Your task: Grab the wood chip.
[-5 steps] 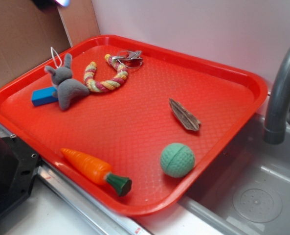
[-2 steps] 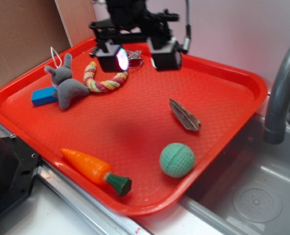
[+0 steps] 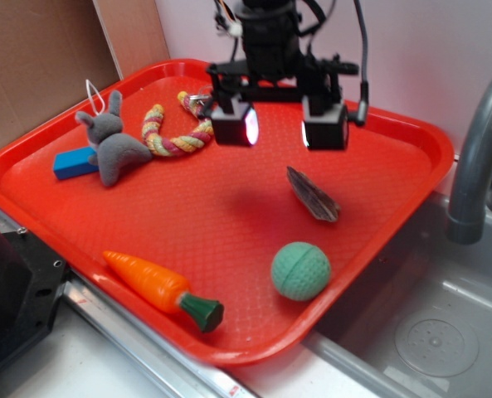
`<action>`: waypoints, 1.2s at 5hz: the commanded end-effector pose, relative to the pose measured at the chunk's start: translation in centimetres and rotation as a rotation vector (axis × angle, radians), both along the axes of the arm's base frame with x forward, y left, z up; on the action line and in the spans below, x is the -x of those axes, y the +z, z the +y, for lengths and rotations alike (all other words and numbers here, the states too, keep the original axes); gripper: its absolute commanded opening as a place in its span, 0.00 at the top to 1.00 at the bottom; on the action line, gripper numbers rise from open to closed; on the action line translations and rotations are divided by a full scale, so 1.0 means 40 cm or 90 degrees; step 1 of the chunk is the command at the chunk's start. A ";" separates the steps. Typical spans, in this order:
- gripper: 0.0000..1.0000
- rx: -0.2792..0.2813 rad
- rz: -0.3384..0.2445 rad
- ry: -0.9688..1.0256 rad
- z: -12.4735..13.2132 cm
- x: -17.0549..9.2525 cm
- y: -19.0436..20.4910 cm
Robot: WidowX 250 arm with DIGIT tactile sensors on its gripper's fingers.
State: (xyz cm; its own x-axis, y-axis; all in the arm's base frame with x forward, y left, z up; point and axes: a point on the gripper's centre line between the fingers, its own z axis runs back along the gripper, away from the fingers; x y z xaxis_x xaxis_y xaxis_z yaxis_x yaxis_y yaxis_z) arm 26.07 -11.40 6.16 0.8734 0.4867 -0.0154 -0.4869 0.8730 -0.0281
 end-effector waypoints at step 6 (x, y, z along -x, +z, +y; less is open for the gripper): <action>1.00 0.031 -0.119 -0.336 0.080 0.028 0.157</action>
State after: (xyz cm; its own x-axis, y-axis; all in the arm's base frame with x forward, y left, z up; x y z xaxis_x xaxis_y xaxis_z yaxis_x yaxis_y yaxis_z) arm 24.43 -8.91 11.36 0.9946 -0.0109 0.1030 0.0215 0.9946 -0.1019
